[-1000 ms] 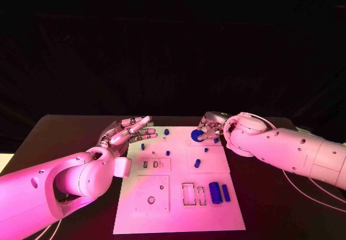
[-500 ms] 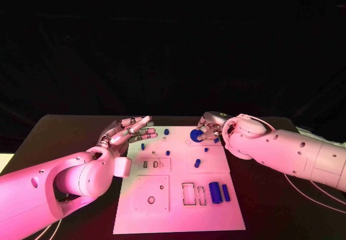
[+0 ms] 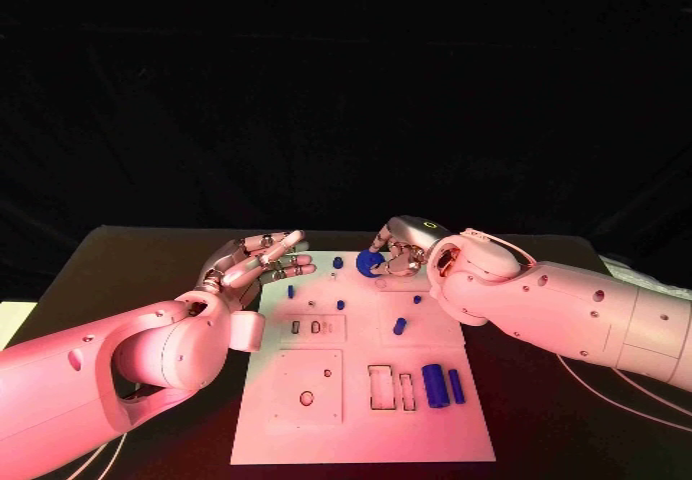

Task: Assemble the parts on the task board

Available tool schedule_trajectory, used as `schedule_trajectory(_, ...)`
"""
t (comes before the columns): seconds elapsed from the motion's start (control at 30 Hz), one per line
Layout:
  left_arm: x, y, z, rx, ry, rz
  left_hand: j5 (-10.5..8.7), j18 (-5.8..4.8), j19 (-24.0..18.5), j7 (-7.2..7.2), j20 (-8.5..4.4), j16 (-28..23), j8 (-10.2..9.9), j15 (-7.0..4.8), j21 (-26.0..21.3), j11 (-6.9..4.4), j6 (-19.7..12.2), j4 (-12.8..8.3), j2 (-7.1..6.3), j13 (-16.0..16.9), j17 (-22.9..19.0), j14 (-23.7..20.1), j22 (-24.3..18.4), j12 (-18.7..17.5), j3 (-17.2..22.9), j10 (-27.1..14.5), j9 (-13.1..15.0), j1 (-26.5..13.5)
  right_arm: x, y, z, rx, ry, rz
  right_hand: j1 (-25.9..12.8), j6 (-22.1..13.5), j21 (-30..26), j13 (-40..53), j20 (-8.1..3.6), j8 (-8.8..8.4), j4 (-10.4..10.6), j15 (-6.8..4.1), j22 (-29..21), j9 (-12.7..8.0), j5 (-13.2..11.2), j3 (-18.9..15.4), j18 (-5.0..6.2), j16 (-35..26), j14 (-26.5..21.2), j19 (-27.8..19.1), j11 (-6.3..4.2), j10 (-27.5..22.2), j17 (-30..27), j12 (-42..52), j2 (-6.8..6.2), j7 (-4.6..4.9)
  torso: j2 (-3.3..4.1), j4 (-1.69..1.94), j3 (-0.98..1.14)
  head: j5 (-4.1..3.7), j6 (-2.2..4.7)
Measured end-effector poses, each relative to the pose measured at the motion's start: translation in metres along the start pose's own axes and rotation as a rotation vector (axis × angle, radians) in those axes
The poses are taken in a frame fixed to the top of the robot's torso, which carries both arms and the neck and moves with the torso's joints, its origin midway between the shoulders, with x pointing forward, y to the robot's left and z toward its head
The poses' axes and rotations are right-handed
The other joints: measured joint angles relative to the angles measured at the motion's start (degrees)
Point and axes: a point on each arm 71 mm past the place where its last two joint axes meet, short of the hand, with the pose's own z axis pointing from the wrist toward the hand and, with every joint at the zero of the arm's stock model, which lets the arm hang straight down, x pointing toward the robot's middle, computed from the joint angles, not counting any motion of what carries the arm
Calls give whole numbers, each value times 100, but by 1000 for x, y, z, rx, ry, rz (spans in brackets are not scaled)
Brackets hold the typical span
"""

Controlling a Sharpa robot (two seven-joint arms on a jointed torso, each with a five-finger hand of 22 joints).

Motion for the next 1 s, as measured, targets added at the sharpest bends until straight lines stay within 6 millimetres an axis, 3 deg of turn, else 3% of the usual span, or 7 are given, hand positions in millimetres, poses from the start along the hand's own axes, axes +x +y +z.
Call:
schedule_trajectory(0.43,-1,0,0,0,-2,-1,0,0,0,0,0,0,0,0,0,0,0,-15,30,1,5,0,-8,0,15,0,0,30,17,42,17,-69,-2,5,-52,7,0,-36,0,-1,17,0,-1,-11,30,18,0,0,0,0,0,1,-1,-40,-7,-2,4,3,-6,47,1)
schedule_trajectory(0.87,0,1,1,-1,-2,-3,0,0,0,0,0,0,0,0,0,0,0,-15,30,1,4,0,-8,0,15,0,0,30,33,50,22,-74,18,-1,-90,9,0,-107,0,-17,37,1,-9,-11,30,115,1,0,0,-1,24,-22,-2,-152,-46,-4,12,-7,10,72,-45)
schedule_trajectory(1.0,1,1,2,-2,-1,-4,0,0,0,0,0,0,0,0,0,0,0,-15,30,1,4,0,-8,0,15,0,0,30,35,50,24,-71,18,-5,-158,10,-1,-257,0,-71,38,1,-55,-10,30,118,0,-12,-1,-1,52,-141,-10,-360,-114,-4,13,-14,13,74,-51)
